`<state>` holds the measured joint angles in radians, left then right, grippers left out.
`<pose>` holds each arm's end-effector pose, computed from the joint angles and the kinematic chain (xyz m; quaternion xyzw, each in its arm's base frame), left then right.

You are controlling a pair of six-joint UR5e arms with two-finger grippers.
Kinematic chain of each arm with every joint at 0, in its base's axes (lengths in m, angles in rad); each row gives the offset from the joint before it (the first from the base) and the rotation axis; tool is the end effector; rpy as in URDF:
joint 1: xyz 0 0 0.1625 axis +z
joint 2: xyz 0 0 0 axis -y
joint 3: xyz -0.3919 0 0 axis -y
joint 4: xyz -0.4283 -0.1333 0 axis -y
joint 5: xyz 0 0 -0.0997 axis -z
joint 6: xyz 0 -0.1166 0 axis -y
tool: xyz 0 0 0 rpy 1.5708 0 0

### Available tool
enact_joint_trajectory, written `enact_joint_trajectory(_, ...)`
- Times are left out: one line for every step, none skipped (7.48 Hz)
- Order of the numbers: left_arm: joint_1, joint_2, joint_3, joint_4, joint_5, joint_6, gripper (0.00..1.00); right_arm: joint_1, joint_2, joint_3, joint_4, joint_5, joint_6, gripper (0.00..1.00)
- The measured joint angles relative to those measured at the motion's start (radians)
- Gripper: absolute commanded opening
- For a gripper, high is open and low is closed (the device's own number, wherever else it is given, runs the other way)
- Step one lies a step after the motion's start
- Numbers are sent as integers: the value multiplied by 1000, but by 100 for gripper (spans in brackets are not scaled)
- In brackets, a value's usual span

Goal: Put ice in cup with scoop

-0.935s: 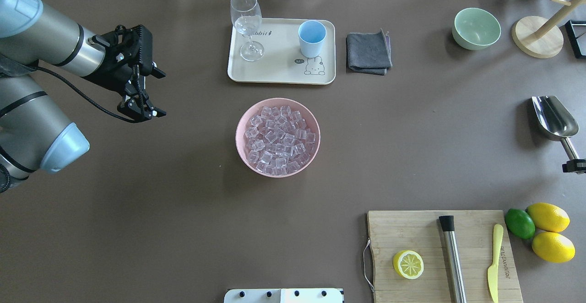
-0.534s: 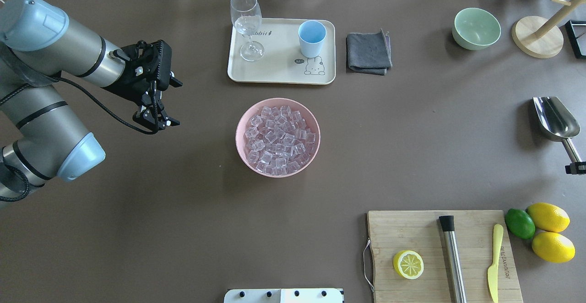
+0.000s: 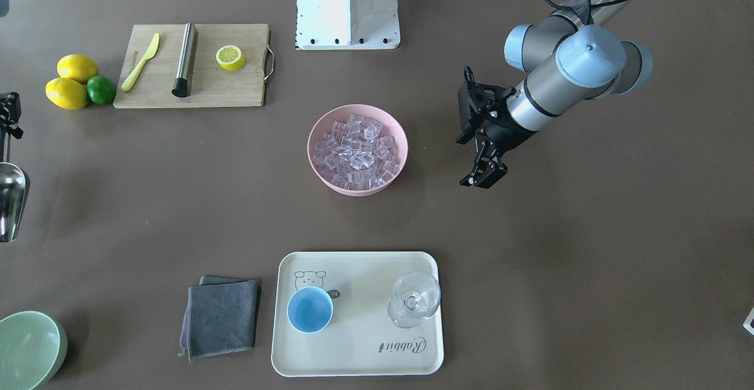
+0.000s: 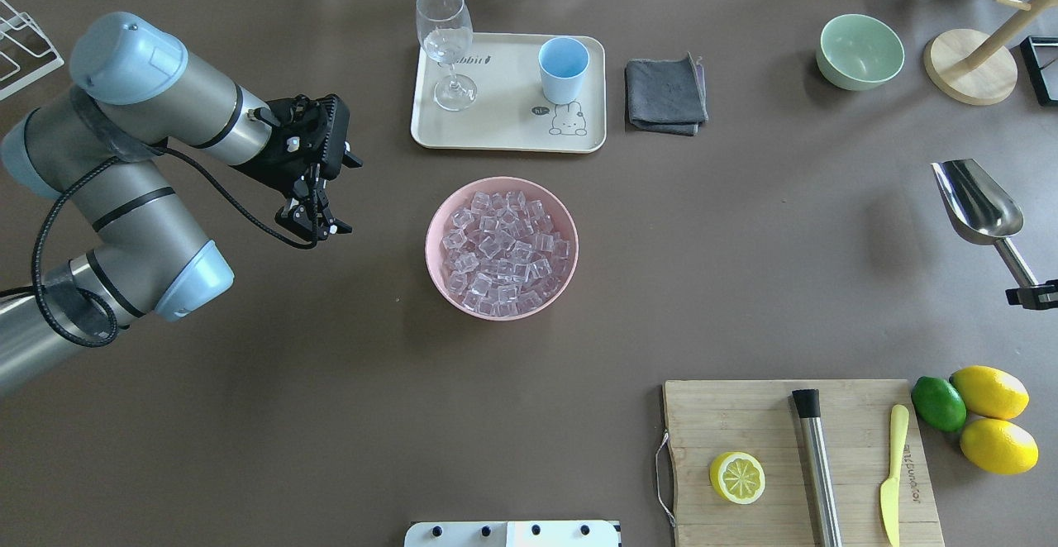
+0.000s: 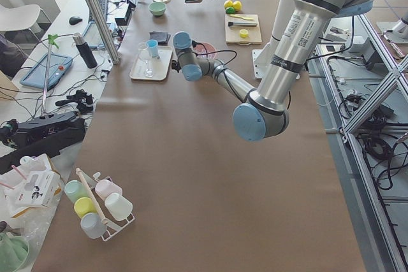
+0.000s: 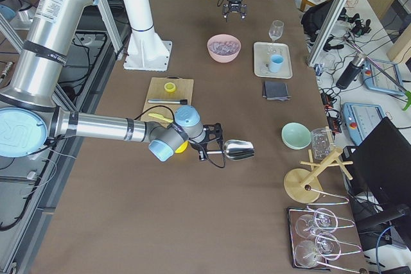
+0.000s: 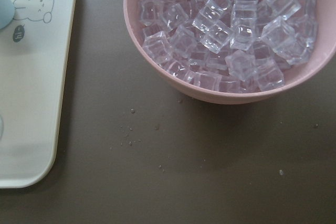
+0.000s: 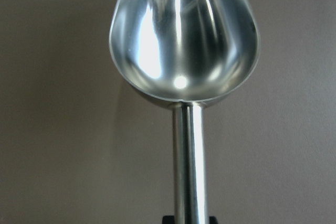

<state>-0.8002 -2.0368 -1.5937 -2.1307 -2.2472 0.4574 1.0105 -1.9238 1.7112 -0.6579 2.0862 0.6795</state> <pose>0.4323 -0.5319 0.2704 0.4218 0.3574 0.6063 0.5717 -0.1615 -0.4001 0.6339 0.1309 -0.3876 -0.0332 0.9119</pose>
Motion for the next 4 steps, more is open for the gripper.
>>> enact_joint_trajectory(4,-40,56,-2,0,2,99,6,11,12,-8,16,-38,0)
enact_joint_trajectory(7,-76,108,-2,-1,2,99,19,38,21,-37,46,-84,0)
enact_joint_trajectory(17,-102,146,-4,-1,1,99,38,76,35,-75,88,-131,0)
enact_joint_trajectory(31,-116,166,-6,0,-2,99,49,103,65,-121,112,-168,0)
